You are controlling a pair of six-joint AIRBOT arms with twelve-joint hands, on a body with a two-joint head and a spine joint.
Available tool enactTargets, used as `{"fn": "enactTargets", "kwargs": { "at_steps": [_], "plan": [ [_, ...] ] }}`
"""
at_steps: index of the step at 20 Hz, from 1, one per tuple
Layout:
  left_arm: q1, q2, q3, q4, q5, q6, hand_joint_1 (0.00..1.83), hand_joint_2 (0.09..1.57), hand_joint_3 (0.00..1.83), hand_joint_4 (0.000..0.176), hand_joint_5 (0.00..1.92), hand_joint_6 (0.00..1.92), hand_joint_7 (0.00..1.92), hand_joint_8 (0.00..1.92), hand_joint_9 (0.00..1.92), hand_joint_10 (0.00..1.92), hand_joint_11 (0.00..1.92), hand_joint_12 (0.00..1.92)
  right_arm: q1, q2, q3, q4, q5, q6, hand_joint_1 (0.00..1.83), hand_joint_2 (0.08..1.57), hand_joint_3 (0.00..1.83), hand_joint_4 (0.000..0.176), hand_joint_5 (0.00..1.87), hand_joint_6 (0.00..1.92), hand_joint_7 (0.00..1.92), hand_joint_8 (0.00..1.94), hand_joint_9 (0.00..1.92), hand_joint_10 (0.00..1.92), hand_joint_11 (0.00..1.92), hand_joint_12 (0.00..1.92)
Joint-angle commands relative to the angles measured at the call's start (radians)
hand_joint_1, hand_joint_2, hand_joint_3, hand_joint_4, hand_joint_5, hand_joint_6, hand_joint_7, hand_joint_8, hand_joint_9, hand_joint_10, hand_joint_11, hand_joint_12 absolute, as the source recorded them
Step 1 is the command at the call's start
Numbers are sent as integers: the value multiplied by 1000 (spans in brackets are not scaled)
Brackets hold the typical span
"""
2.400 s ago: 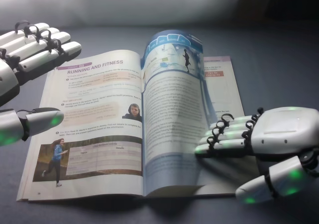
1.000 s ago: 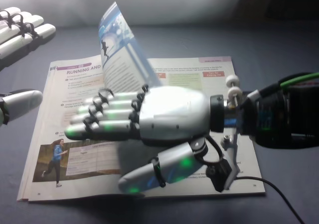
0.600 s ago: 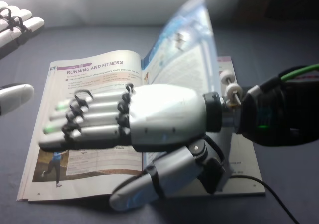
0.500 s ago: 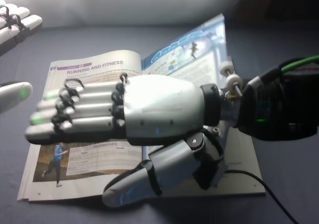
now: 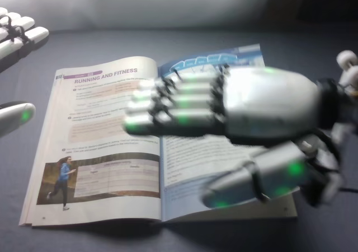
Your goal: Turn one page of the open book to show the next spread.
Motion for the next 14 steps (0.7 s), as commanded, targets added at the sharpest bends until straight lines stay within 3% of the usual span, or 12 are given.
{"fn": "enactTargets", "kwargs": {
  "at_steps": [1, 7, 14],
  "plan": [
    [4, 12, -2, -26, -135, 1, 0, 1421, 0, 0, 0, 0, 0, 0, 0, 0, 0, 0, -11, 40, -14, 78, 51, 5, 0, 1284, 15, 0, 0, 0, 0, 0, 0, 0, 0, 0],
    [29, 14, -8, -36, -141, 1, 0, 1416, 0, 0, 0, 0, 0, 0, 0, 0, 0, 0, -120, 241, -112, 76, -113, 25, 0, 1273, 2, 0, 7, 2, 0, 0, 0, 0, 0, 0],
    [29, 12, -8, -35, -132, 1, 0, 1404, 0, 0, 1, 0, 0, 0, 0, 0, 0, 0, -140, 266, -114, -184, -282, 240, 0, 1268, 0, 0, 46, 15, 3, 1, 0, 0, 0, 0]
  ]
}}
